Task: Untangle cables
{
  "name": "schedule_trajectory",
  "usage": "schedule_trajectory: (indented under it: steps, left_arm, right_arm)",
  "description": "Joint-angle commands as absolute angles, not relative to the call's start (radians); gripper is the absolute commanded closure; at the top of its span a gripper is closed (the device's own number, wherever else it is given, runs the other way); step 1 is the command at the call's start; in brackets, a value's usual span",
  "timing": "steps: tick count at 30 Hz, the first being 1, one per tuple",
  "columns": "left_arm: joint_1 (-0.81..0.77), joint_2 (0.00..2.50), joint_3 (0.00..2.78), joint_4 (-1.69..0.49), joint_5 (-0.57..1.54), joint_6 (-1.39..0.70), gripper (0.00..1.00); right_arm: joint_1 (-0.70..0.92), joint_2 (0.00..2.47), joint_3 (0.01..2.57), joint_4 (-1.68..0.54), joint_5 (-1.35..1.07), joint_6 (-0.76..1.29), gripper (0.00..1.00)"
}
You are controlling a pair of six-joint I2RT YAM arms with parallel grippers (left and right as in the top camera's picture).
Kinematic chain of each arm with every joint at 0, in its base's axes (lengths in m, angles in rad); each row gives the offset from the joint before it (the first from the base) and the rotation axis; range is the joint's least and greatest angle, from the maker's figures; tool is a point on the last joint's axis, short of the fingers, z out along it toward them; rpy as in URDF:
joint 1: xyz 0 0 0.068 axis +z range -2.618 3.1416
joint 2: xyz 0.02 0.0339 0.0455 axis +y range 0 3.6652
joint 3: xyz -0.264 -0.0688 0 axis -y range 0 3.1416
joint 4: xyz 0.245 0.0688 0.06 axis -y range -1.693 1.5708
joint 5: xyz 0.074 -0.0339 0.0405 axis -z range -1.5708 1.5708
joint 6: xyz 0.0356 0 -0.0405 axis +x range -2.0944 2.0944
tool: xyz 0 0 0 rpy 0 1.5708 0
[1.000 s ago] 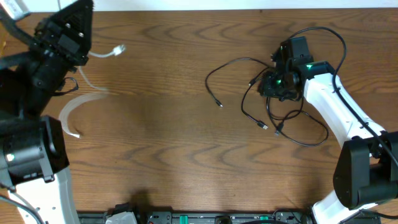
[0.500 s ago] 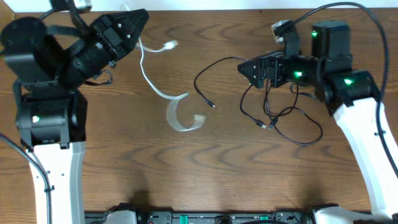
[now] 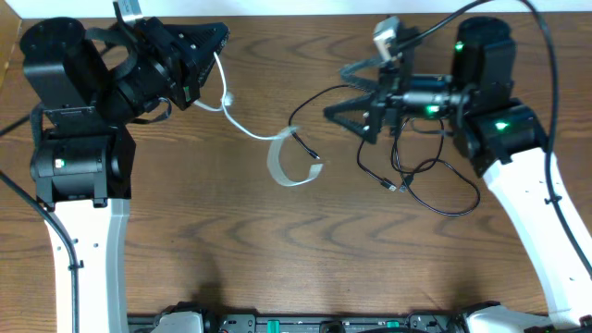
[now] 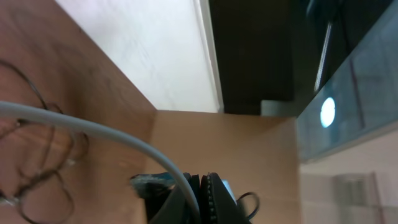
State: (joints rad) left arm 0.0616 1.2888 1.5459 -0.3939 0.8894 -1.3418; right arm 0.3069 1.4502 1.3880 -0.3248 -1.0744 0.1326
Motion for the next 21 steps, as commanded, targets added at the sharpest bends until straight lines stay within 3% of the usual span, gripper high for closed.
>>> schedule_trajectory:
  steps: [1,8,21]
  left_arm:
    - [0.059,1.287,1.556,-0.387,0.905,-1.571,0.92]
    - [0.059,1.287,1.556,-0.312,0.905,-1.622,0.92]
    - [0.059,1.287,1.556,-0.189,0.905,-1.662,0.92]
  right_arm:
    - [0.376,1.476,1.393,-0.325,-1.021,0.095,0.01]
    - [0.524,1.600,1.393,-0.226,-0.870,0.096,0.02]
    - [0.658,1.758,1.393,0.040,-0.865,0.096,0.08]
